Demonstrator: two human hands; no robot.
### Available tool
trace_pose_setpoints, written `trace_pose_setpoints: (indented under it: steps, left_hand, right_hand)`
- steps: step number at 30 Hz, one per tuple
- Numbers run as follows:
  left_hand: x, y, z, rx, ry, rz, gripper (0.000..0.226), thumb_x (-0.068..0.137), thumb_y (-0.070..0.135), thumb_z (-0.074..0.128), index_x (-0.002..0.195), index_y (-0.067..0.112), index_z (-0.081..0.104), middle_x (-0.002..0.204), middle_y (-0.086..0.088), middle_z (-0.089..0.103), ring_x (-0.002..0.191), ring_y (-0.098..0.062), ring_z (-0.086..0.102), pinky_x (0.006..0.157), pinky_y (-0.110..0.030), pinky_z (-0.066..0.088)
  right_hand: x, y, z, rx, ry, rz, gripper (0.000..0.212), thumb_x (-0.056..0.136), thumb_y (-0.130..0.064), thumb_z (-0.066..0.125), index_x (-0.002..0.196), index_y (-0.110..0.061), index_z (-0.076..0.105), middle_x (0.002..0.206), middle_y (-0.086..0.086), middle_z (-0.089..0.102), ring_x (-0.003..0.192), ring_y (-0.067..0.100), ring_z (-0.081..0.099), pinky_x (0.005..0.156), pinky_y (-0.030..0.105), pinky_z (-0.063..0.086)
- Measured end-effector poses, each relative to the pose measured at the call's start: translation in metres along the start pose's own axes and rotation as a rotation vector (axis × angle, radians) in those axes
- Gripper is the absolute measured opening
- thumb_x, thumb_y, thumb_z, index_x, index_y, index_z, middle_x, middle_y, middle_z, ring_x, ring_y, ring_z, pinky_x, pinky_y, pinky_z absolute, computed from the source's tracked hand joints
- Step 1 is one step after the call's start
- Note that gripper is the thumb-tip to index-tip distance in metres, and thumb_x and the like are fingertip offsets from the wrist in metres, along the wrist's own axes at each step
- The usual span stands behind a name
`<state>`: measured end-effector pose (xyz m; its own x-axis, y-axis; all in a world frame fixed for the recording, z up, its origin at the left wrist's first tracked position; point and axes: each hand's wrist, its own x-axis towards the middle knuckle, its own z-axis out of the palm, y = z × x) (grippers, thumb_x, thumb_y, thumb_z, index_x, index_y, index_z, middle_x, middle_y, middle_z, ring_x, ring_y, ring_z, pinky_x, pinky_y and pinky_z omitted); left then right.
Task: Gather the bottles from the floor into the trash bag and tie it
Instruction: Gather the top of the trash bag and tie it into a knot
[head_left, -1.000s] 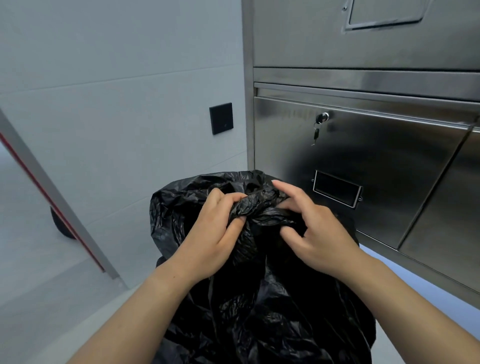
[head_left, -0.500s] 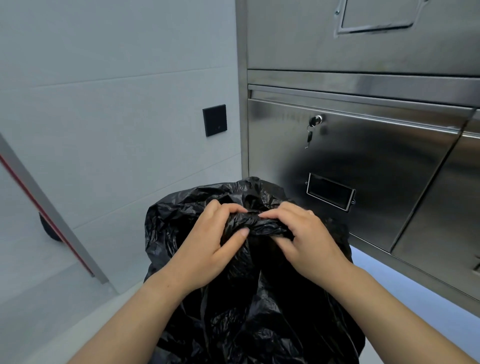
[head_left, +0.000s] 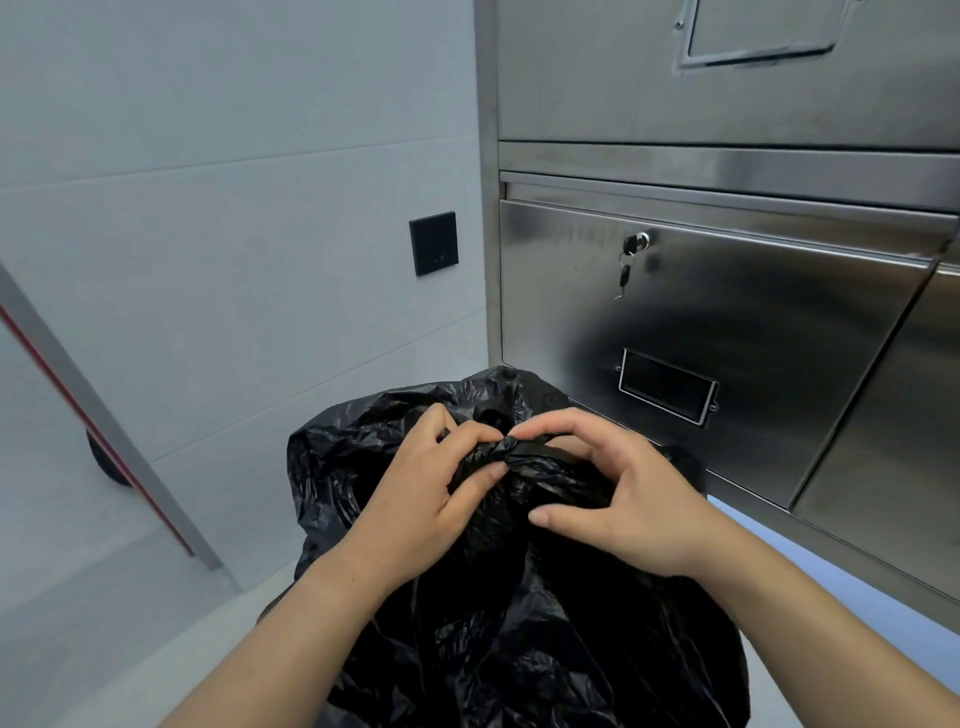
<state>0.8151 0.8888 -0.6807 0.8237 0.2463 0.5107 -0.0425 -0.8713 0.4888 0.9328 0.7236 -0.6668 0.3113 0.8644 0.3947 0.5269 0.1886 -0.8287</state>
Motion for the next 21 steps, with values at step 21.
trace_pose_setpoints:
  steps: [21]
  left_hand:
    - [0.01, 0.011, 0.003, -0.505, 0.141, -0.244, 0.024, 0.08, 0.019, 0.071, 0.099, 0.035, 0.07, 0.102, 0.012, 0.07, 0.098, -0.001, 0.063, 0.081, -0.011, 0.046]
  right_hand:
    - [0.006, 0.015, 0.011, -0.097, 0.589, -0.004, 0.015, 0.074, -0.014, 0.075, 0.073, -0.029, 0.071, 0.083, -0.01, 0.069, 0.087, 0.001, 0.063, 0.08, 0.009, 0.041]
